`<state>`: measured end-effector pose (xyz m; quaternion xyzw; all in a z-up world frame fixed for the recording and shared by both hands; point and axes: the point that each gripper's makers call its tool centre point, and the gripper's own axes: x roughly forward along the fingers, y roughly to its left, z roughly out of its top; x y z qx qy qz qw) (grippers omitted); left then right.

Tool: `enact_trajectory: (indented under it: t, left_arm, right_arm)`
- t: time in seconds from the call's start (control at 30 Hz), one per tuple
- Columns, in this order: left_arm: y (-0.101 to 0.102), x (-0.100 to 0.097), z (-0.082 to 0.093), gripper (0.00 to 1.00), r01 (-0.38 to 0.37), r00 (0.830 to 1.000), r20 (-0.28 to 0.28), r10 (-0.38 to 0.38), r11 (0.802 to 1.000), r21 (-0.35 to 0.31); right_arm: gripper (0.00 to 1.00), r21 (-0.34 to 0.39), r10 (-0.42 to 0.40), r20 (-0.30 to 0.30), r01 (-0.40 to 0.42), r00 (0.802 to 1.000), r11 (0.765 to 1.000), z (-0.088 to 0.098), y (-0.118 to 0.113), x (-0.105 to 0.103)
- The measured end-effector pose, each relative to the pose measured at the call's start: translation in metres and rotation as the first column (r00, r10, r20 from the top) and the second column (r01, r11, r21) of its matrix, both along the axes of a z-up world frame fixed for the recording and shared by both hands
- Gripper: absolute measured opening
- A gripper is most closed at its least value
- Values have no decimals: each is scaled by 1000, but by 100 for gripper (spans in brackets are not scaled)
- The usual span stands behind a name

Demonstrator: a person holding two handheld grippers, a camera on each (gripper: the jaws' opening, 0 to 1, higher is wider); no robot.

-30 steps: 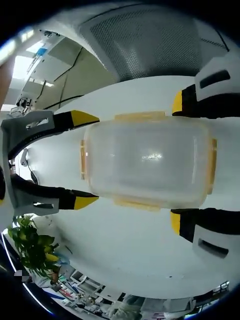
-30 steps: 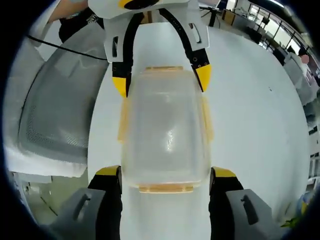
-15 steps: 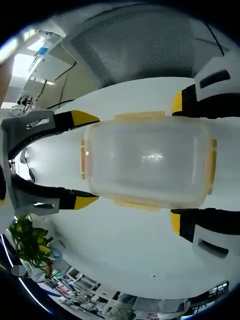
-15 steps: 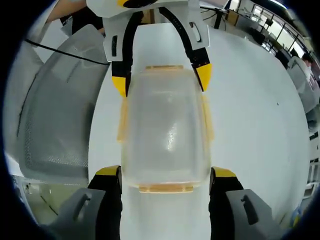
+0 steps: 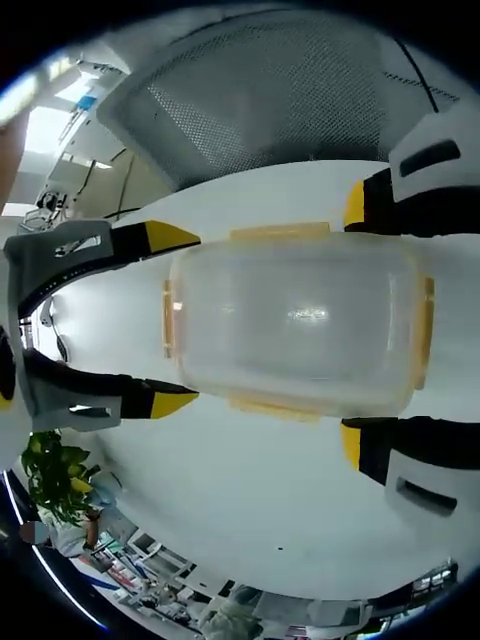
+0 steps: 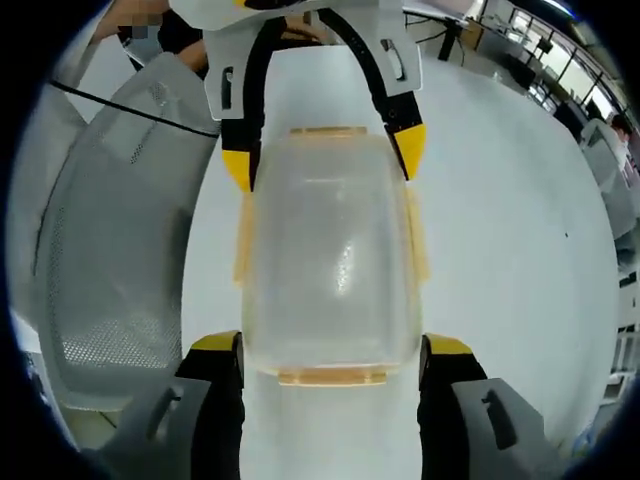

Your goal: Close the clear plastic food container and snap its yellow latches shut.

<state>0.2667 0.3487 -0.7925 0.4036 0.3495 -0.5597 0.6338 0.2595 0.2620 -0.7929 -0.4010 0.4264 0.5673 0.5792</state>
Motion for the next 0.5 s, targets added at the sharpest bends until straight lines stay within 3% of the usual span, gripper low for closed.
enact_trajectory:
  t: [0.5]
  left_arm:
    - [-2,3,-2,72,18,1000,-17,-19,1000,-9]
  right_arm:
    - [68,-14,-4,-10,4,1000,1000,-2,-1,2]
